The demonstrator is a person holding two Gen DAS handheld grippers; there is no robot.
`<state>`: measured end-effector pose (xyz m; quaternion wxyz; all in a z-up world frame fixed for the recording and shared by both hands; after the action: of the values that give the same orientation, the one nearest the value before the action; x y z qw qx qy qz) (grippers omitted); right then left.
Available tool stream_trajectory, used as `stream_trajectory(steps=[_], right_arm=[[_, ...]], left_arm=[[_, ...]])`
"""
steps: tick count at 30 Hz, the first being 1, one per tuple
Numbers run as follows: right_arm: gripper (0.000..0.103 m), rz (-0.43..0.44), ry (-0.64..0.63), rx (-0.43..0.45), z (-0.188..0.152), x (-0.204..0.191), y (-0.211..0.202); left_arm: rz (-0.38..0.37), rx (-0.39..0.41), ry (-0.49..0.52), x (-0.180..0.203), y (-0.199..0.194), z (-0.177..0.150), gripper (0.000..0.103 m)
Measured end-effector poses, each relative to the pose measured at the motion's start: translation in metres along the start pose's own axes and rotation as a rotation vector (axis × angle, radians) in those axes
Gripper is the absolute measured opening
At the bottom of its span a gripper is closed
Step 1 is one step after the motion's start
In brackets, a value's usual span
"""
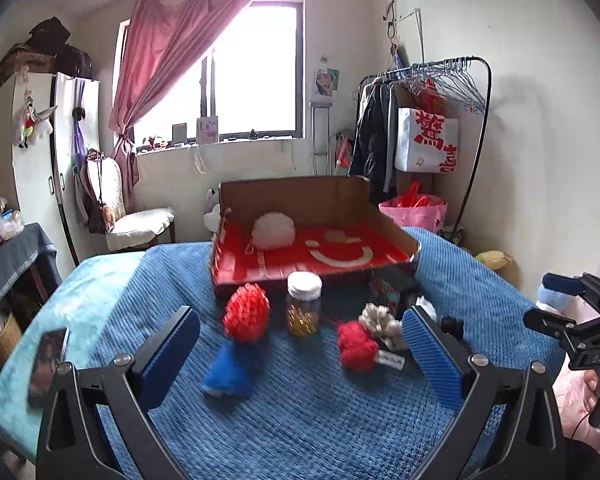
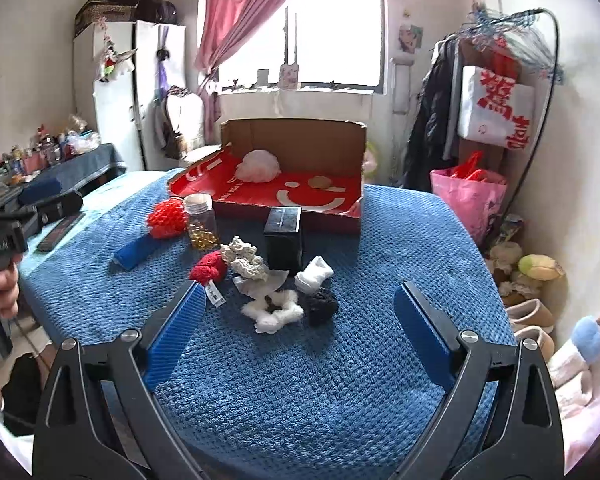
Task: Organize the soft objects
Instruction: 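Withdraw both tools from the box back over the remaining items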
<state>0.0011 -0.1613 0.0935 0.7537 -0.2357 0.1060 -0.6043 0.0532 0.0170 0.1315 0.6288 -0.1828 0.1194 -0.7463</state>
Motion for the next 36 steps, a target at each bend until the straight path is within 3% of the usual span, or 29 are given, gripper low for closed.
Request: stream_trajectory(steps=[10,15,22,36], right_arm=[[0.097,-0.088,0.047,0.052,-0.027,-0.017,0.024],[0.097,-0.085,0.068,0.006,-0.042,-0.023,0.047],[0.097,-0.156,0.027,-0.041,-0.057,-0.026,0.066],[0.097,-0.055,0.08,-0.123,-0.062,-0.023,0.085]], left_arm=[[-0.019,0.008,-0.023,0.014,0.025,-0.057,0.103],[0.02,-0.024,-0.037,0.011,0.044,-0.078,0.103],[0.034,-0.083,-0.072,0.002,0.062,-0.094,0.103],[0.029,-0.144,-0.07,-0.002,0.077,-0.096,0.103]])
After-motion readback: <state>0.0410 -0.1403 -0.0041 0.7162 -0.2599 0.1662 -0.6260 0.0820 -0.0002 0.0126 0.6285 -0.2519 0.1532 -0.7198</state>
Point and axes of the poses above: each gripper's, at about its wrist camera, not at the fingertips, and y roughly the way its jaws point, x to its right, z to its top, the point moved 6 cm from there along y, roughly the way its jaws point, and after that the axes turned 8 degrees about -y, right-handed, at the moved point
